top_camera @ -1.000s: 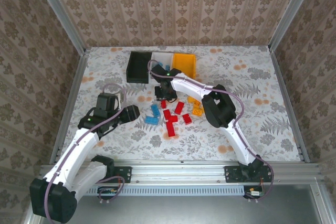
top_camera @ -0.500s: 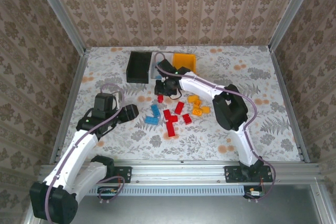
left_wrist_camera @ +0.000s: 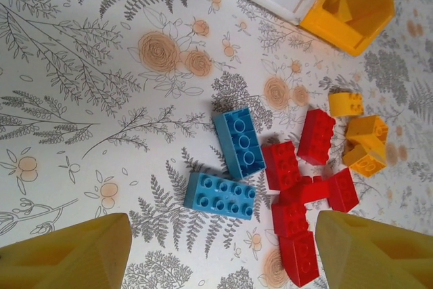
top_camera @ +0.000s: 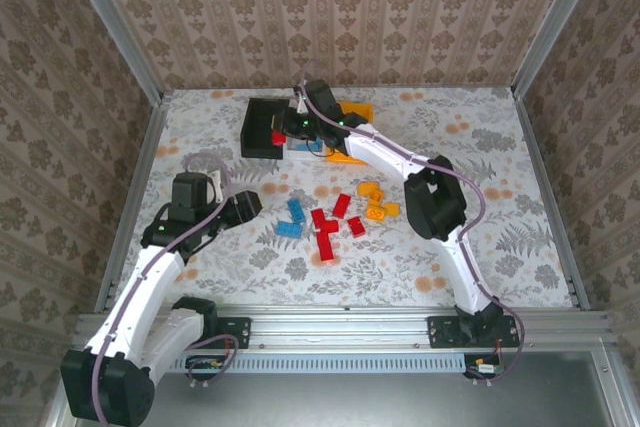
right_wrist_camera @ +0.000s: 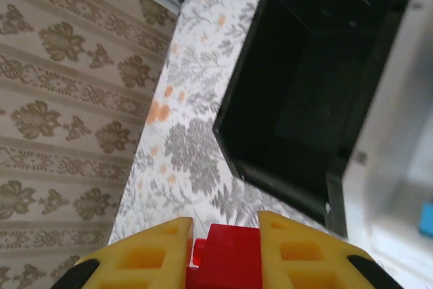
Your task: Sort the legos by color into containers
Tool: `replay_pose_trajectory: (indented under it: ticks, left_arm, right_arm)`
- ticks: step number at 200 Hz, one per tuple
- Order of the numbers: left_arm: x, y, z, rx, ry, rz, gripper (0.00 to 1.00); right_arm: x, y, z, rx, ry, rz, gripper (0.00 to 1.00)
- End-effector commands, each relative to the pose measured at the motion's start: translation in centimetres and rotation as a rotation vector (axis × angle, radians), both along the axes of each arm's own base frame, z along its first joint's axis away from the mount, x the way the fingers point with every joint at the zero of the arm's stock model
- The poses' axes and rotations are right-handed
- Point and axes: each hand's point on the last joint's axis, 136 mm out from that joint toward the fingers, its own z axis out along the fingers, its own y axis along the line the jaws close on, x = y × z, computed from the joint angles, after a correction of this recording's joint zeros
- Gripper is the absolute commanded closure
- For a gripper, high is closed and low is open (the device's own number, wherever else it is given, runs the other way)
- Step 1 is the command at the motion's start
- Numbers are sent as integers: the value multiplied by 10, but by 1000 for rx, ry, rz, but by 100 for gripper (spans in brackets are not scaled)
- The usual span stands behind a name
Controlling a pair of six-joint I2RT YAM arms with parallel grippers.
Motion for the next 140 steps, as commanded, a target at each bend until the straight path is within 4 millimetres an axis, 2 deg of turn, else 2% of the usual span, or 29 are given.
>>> replay_pose_trajectory:
  ticks: [1,51,90,98,123,140]
  left_arm:
    - [6,-2,15,-64,-26,-1,27]
    - [8,6,16,-68,-21,9,27]
    - [9,9,8,-79,-6,15,27]
    - [10,10,7,-81,-4,17,27]
    - [12,10,3,-83,3,14,27]
    - [13,11,3,-79,3,11,27]
  right_arm:
    - [24,16,-5,51,-77,8,77]
    - [65,26,-12,30,-204,-56,77]
    - [85,25,-27,-1,-229,-97,73]
    - [89,23,-30,-3,-234,-106,69]
    - [97,16,-35,-10,-243,-135,40]
    - [101,12,-32,-8,-259,-148,36]
